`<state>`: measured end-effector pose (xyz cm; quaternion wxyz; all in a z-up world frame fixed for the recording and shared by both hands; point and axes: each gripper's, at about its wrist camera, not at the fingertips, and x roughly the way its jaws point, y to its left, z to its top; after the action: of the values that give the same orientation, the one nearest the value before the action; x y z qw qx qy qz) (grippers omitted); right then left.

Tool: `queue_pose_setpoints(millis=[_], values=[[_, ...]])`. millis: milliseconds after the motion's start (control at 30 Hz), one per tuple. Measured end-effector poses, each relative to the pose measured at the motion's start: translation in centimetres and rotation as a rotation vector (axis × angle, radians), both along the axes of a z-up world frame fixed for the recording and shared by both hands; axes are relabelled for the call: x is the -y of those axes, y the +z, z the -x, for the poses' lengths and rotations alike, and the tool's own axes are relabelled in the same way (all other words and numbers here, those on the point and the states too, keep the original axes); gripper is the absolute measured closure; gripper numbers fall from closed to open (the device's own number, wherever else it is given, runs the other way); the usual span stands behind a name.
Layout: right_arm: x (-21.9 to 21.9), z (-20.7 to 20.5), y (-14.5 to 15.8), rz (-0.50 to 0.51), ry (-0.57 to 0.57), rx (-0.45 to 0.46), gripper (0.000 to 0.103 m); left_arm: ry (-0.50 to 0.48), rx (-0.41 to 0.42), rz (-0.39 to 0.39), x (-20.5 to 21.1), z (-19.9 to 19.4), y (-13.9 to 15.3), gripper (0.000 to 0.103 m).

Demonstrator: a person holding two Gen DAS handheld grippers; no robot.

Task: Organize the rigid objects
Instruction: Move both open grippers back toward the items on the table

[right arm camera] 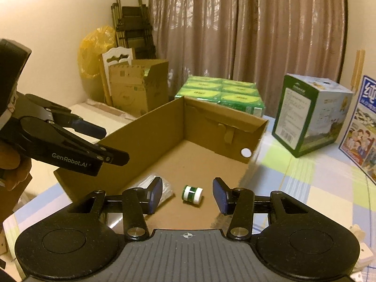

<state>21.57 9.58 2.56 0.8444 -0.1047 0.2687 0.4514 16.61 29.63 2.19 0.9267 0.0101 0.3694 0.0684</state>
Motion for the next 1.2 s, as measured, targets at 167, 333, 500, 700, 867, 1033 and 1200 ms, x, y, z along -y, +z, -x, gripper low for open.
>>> queue_pose_setpoints(millis=[167,333,500,700,867,1033,1200], values=[[3.2,1.5,1.9,-0.057,-0.049,0.018,0.056,0.002,0.039,0.022,1.7,1.7,1.7,0.043],[7.9,4.0,3.3,-0.114,-0.123,0.044,0.048,-0.036,0.082,0.044,4.9,3.4,3.6,0.043],[13.3,6.4,3.7,-0.121,-0.211,0.054,0.044,-0.086,0.11,0.067,8.9,4.8,5.0,0.043],[20.6,9.0,2.9,-0.122,-0.358,0.032,0.038,-0.149,0.136,0.113,14.0,5.8,5.9,0.043],[25.9,11.3,1.0,-0.097,-0.497,0.02,0.036,-0.208,0.141,0.147,18.5,6.4,5.4,0.043],[29.8,12.3,-2.1,-0.083,-0.619,-0.049,0.036,-0.259,0.115,0.183,22.4,6.2,3.5,0.042],[31.4,11.8,-3.9,-0.088,-0.666,-0.098,0.036,-0.288,0.071,0.183,24.9,5.1,0.4,0.039]])
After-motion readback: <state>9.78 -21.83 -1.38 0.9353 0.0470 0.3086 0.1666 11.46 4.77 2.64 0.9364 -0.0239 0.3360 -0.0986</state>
